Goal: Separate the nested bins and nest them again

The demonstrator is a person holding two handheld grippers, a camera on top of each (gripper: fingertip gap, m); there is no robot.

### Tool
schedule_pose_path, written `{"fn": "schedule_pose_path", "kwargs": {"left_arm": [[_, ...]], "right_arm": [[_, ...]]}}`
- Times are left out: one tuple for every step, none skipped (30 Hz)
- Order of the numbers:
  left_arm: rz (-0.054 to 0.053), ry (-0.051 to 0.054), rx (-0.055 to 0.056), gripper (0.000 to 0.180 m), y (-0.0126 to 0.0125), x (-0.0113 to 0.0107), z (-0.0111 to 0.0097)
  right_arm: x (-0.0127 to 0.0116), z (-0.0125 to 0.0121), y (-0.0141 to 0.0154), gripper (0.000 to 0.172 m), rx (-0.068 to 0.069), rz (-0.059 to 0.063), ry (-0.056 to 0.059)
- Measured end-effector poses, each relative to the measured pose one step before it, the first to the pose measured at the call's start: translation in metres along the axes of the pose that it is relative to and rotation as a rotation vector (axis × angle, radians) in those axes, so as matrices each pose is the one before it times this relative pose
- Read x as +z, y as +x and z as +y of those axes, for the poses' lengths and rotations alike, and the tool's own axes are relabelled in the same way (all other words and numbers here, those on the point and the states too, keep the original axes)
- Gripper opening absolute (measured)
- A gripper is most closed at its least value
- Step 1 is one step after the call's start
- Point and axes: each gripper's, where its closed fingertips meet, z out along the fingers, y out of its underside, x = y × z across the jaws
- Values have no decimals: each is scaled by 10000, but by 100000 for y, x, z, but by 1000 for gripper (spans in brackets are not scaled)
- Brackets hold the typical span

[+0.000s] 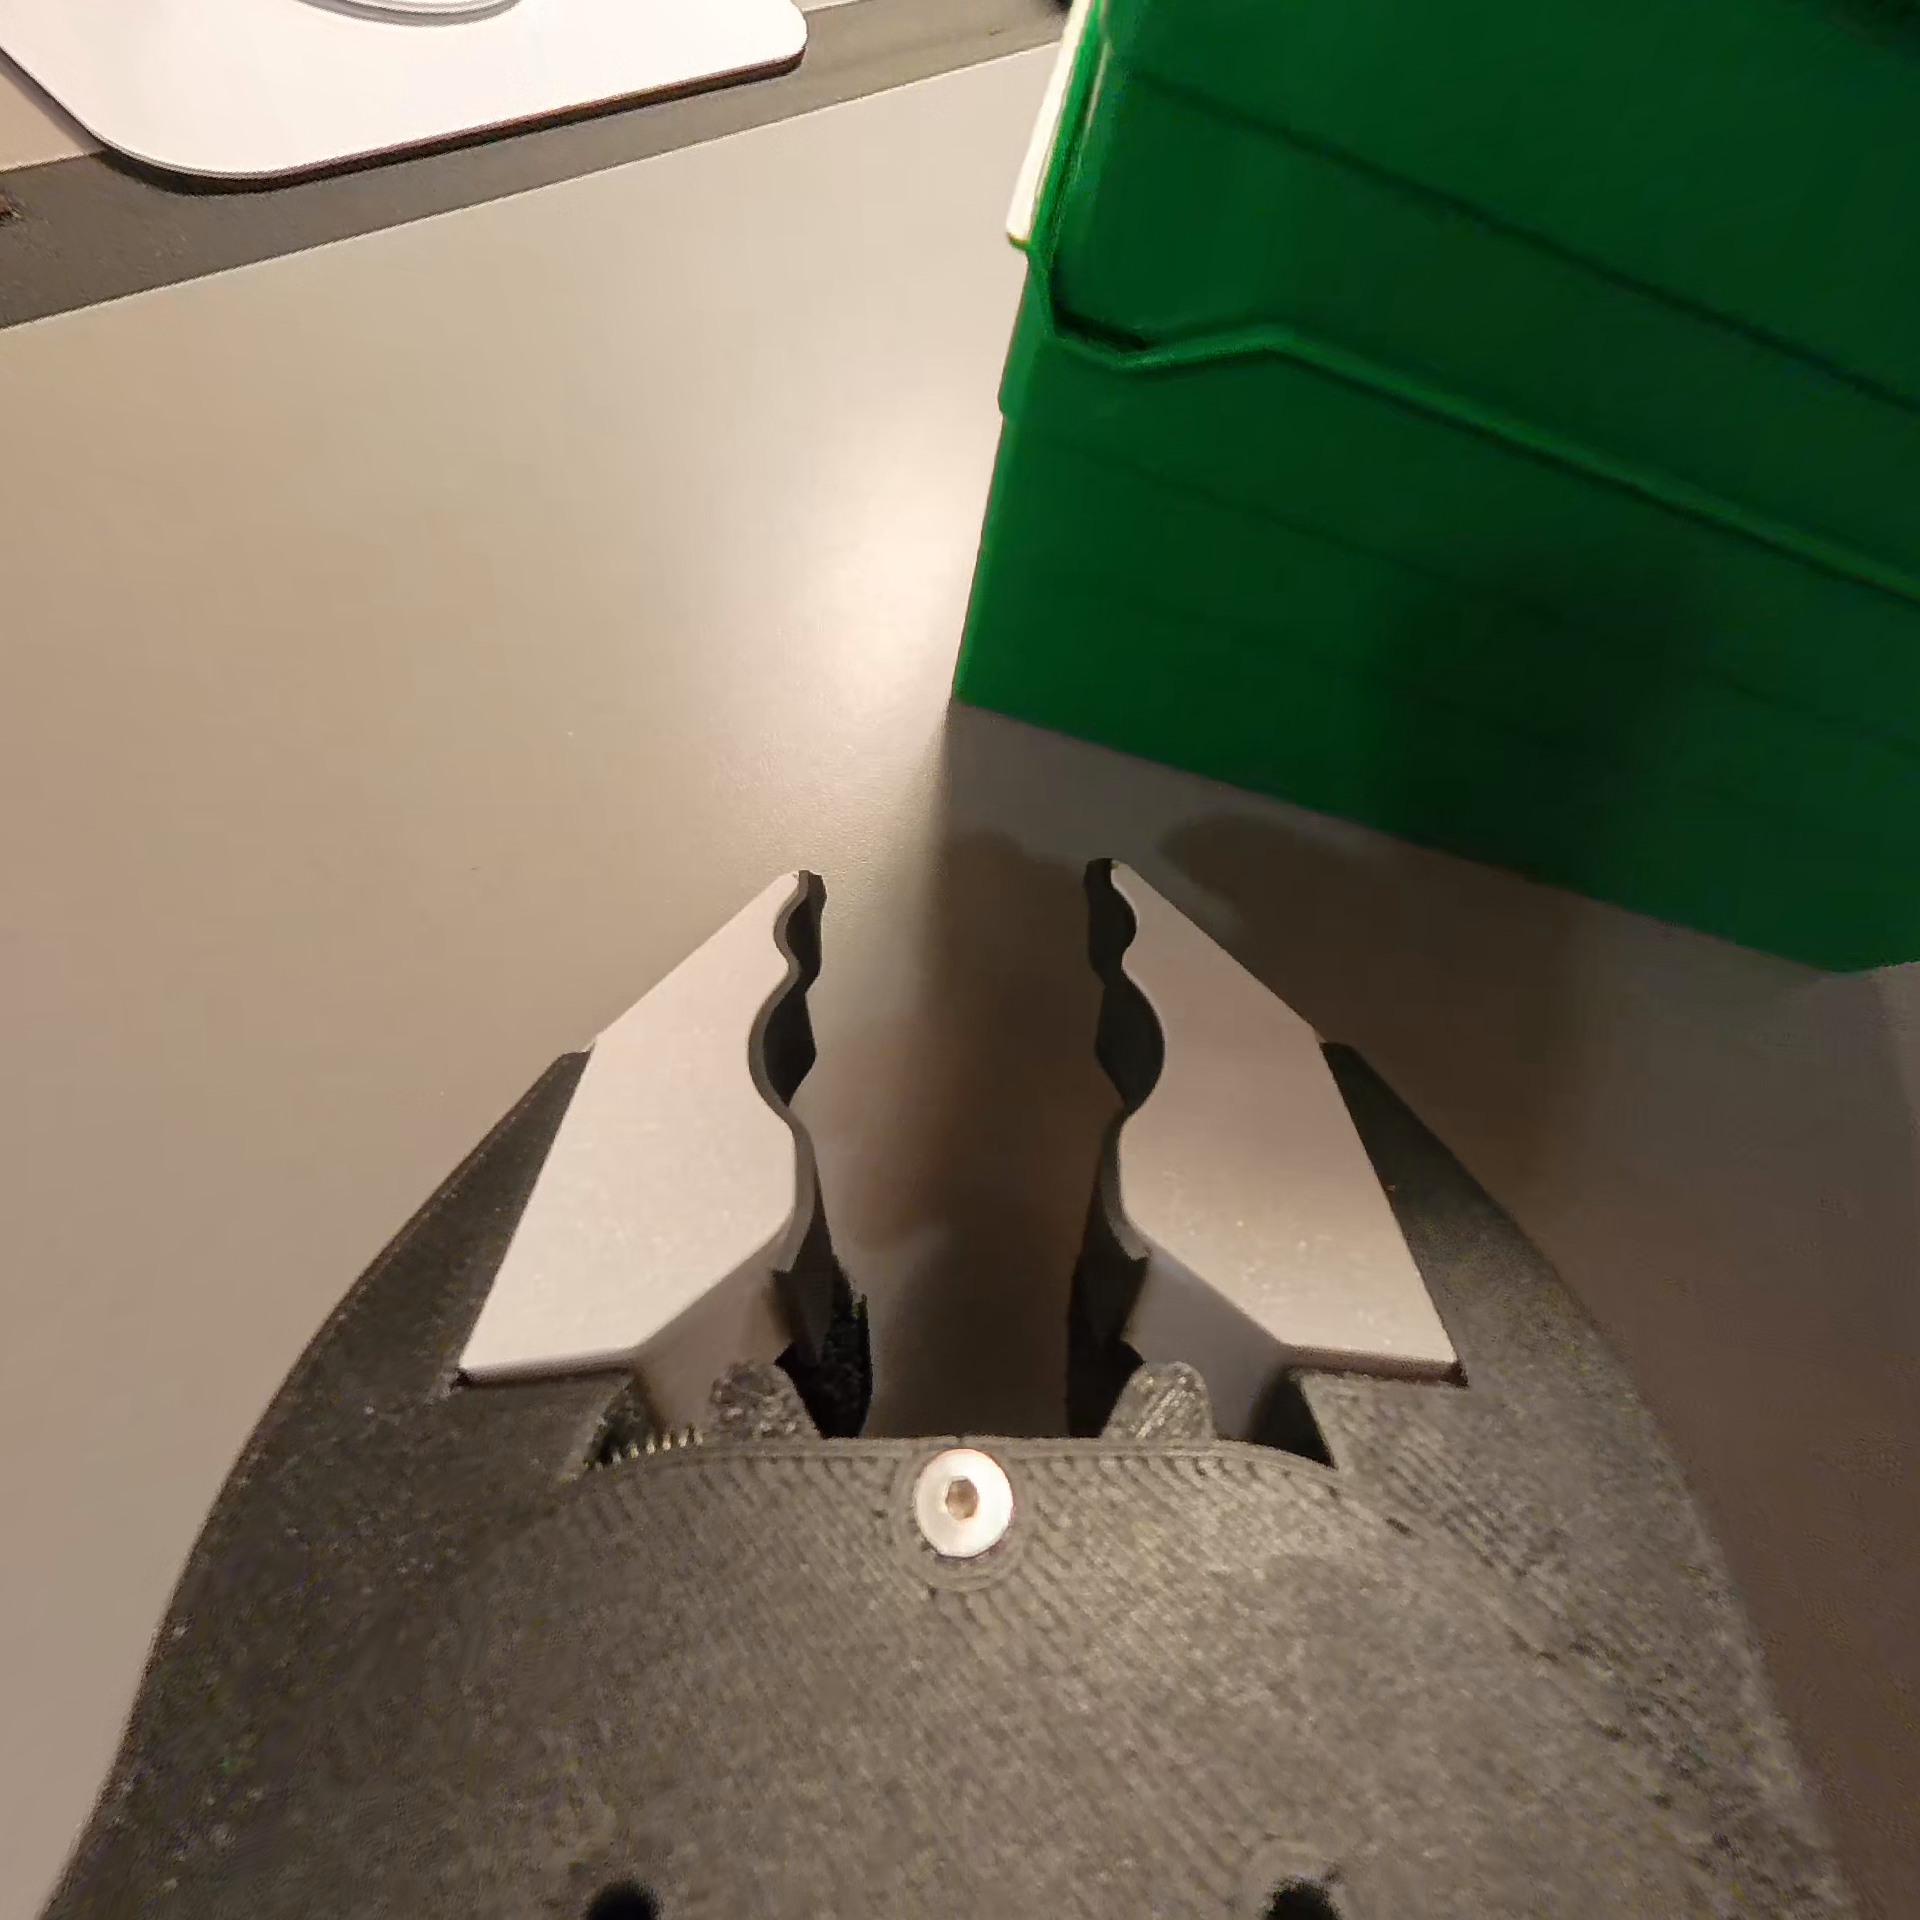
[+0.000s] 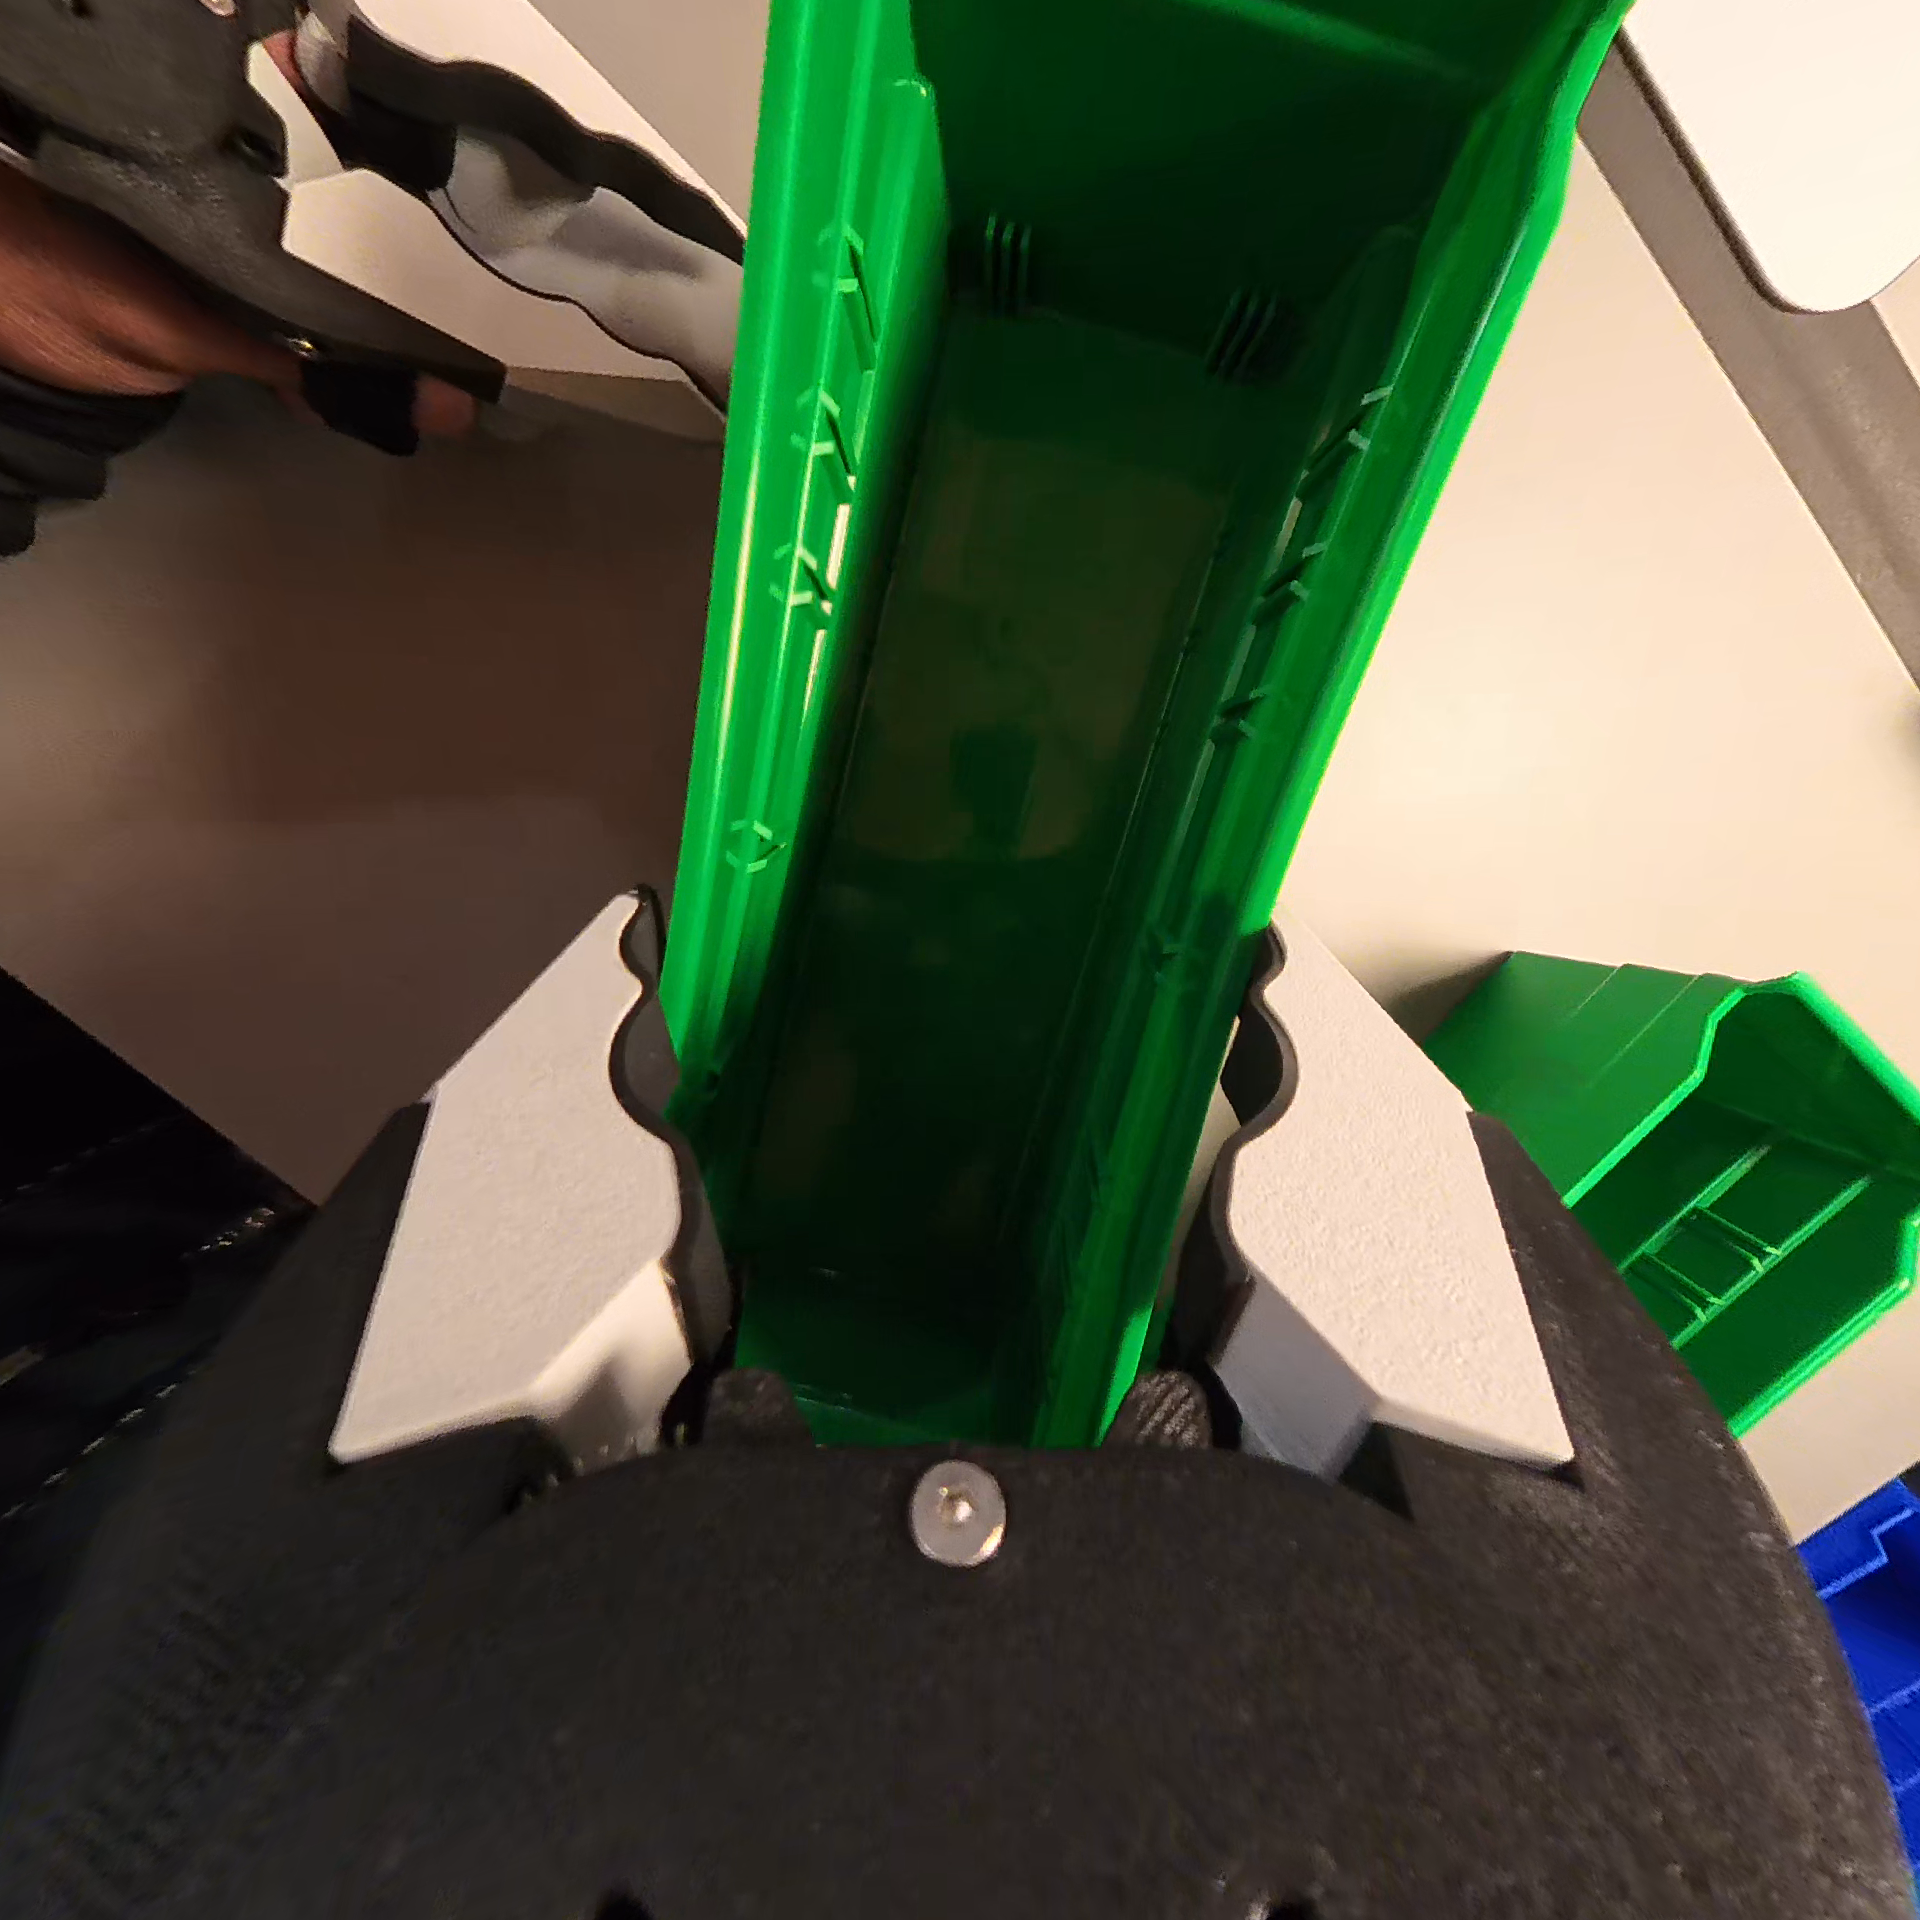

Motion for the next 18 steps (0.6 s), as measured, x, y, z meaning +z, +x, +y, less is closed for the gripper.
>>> {"fn": "schedule_pose_path", "kwargs": {"left_arm": [[7, -6, -5, 51, 9, 6, 0], [5, -13, 5, 51, 8, 12, 17], [-3, -10, 17, 51, 22, 12, 12], [-8, -6, 18, 51, 10, 7, 9], [-3, -4, 11, 51, 4, 11, 0], [2, -4, 0, 51, 2, -3, 5], [2, 0, -7, 51, -4, 8, 4], [1, 4, -6, 51, 5, -11, -9], [1, 2, -6, 51, -4, 3, -7], [0, 0, -5, 51, -9, -6, 1], [-1, -3, 3, 51, 8, 4, 3], [-3, -6, 12, 51, 12, 9, 6], [-4, -8, 13, 51, -2, 1, 10], [-2, -2, 6, 51, 5, 5, 2], [2, 0, -3, 51, 4, 0, 0], [4, -2, -5, 51, 9, -1, 2], [2, -2, 2, 51, 2, -2, 3], [-1, -4, 9, 51, 5, 3, 5]], "right_arm": [[-79, 45, 1, 110, 32, -52, 40], [-100, 75, 18, 110, 52, -66, 39], [-133, 47, 40, 111, 59, -64, 47], [-172, 10, 37, 111, 60, -66, 60], [-225, -66, 13, 111, 43, -63, 102], [-288, -83, -2, 111, 27, -53, 90], [-320, -92, -15, 111, 14, -32, 79], [-335, -135, -25, 111, -2, -13, 86], [-328, -133, -14, 111, -8, -5, 75], [-313, -120, -24, 111, -9, 1, 65], [-290, -102, -13, 111, -9, 2, 47], [-299, -106, -12, 111, 4, -4, 66], [-303, -101, 2, 111, 13, -9, 68], [-305, -74, 22, 111, 18, -8, 64], [-306, -51, 45, 111, 30, -6, 72], [-318, -32, 68, 111, 29, 3, 73], [-315, 26, 71, 110, 26, 9, 51], [-323, 17, 70, 111, 31, 13, 58]]}}
